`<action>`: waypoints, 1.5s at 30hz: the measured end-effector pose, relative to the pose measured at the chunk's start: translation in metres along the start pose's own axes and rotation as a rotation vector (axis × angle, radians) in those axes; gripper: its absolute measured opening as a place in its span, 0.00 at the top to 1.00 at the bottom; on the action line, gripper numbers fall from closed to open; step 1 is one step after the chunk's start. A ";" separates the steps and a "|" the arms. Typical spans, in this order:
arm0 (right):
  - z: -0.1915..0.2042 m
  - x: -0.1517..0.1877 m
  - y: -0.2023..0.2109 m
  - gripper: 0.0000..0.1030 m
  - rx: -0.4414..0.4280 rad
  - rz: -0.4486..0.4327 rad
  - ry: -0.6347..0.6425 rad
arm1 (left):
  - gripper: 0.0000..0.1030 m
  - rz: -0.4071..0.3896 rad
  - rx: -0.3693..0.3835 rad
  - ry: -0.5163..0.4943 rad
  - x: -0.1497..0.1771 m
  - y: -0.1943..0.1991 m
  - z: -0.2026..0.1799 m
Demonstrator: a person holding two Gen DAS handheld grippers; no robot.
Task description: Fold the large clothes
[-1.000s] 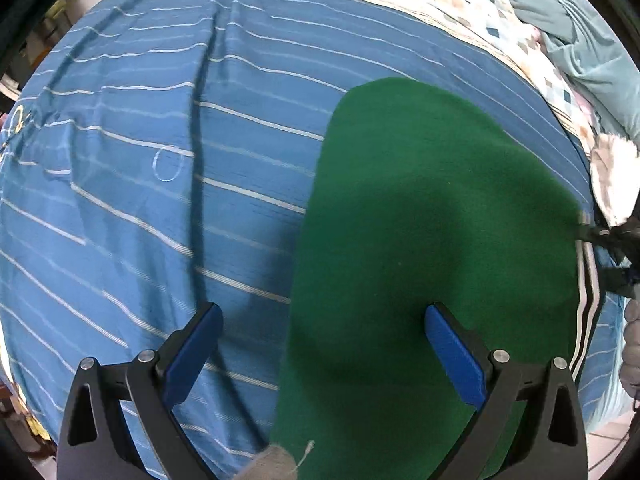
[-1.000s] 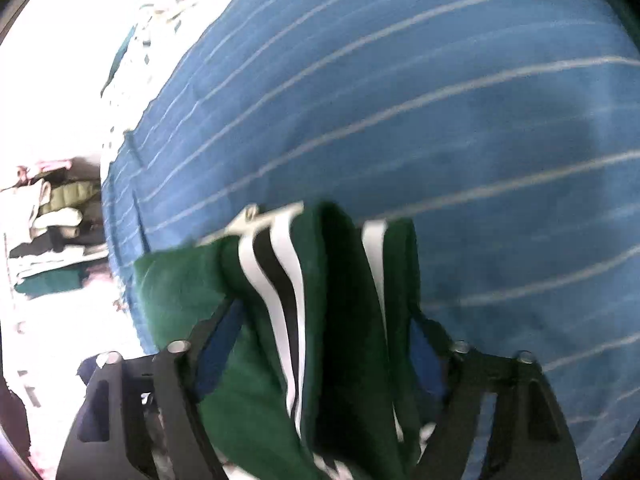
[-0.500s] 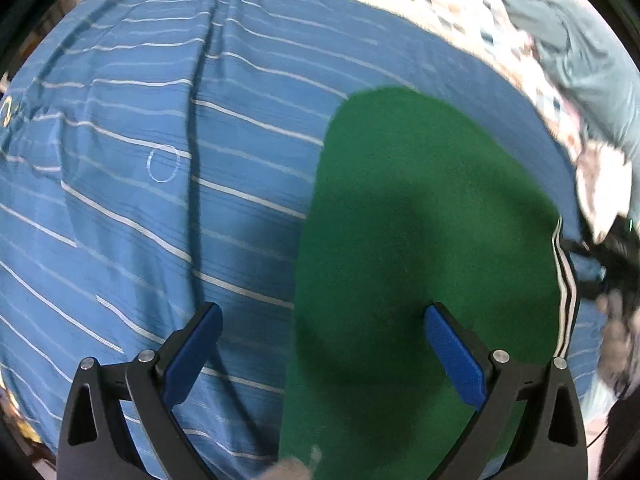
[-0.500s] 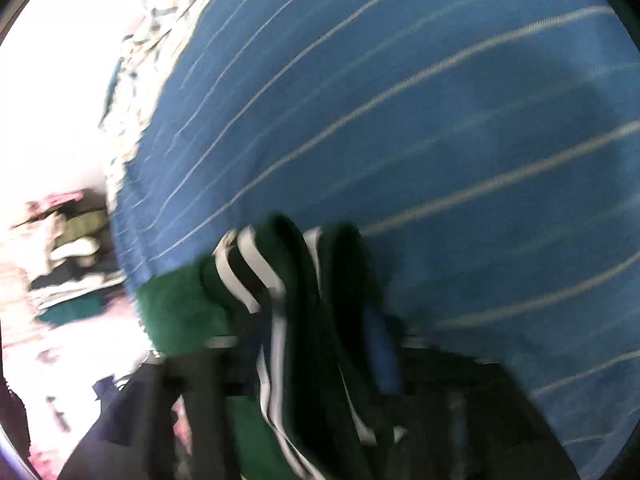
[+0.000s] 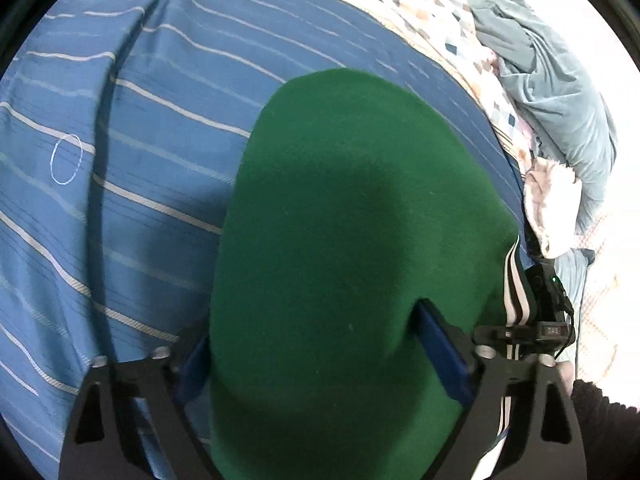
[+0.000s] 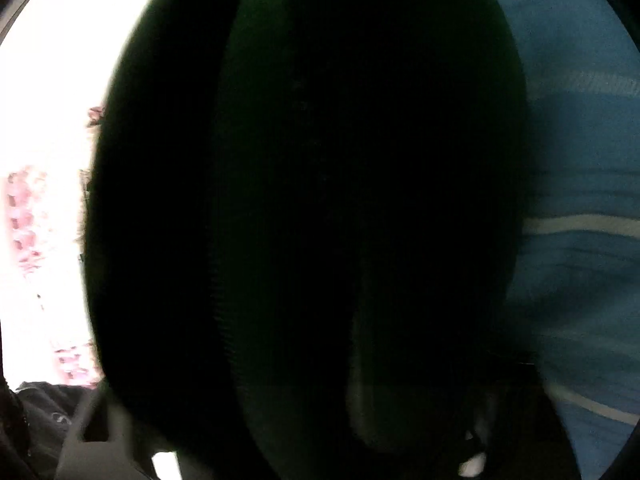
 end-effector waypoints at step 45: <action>0.062 -0.464 -0.001 0.30 0.166 -0.187 0.058 | 0.23 -0.178 -0.053 -0.202 -0.426 -0.087 -0.053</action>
Point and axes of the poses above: each gripper's, at about its wrist camera, not at the fingertips, and y roughly against the way its jaws point, z to its left, x to its underside, the point moved 4 cm from there along -y, roughly the way its jaws point, and after that the axes turned 11 degrees about y, right-handed, at the moved point
